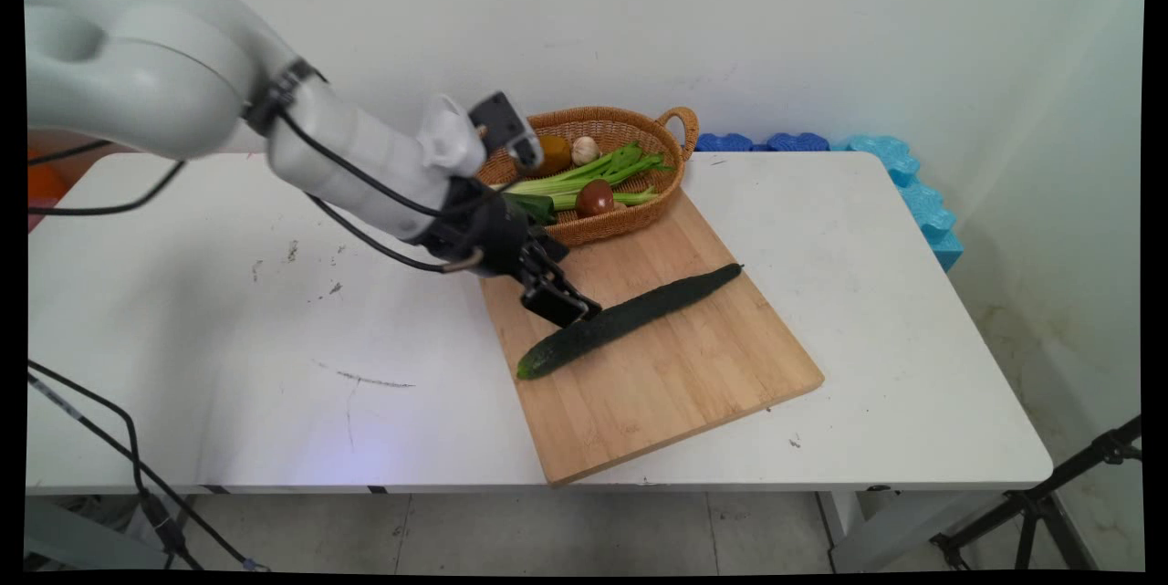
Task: Pick up the cucumber from the cutting board
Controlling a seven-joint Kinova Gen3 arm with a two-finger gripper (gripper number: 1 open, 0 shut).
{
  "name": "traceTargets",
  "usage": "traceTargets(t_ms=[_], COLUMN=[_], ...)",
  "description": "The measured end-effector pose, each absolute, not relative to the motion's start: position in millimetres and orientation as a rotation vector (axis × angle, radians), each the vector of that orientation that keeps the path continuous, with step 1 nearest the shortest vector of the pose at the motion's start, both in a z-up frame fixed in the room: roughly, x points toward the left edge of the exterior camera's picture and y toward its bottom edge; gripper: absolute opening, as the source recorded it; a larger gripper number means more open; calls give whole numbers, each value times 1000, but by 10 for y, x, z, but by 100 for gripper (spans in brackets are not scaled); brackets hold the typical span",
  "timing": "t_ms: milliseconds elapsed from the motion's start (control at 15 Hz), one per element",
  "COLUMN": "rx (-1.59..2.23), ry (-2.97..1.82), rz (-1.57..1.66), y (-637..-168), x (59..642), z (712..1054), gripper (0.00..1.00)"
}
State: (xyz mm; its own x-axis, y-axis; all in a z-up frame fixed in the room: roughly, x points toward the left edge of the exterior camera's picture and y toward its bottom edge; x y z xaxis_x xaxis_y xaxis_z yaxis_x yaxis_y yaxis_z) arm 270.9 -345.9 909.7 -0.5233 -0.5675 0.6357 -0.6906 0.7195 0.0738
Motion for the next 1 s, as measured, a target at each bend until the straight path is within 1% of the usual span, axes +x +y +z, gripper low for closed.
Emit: traceTargets(t_ms=[400,867,933,1000], rx=[1095,1154,1158,1161], ry=[-2286,-2293,-2294,-2295], rz=[221,196,194,193], y=[-3753,-3960,-3975,-3992], x=[2471,2279,2265,2253], z=[8597,8262,8236,8208], gripper=[100,100,0,0])
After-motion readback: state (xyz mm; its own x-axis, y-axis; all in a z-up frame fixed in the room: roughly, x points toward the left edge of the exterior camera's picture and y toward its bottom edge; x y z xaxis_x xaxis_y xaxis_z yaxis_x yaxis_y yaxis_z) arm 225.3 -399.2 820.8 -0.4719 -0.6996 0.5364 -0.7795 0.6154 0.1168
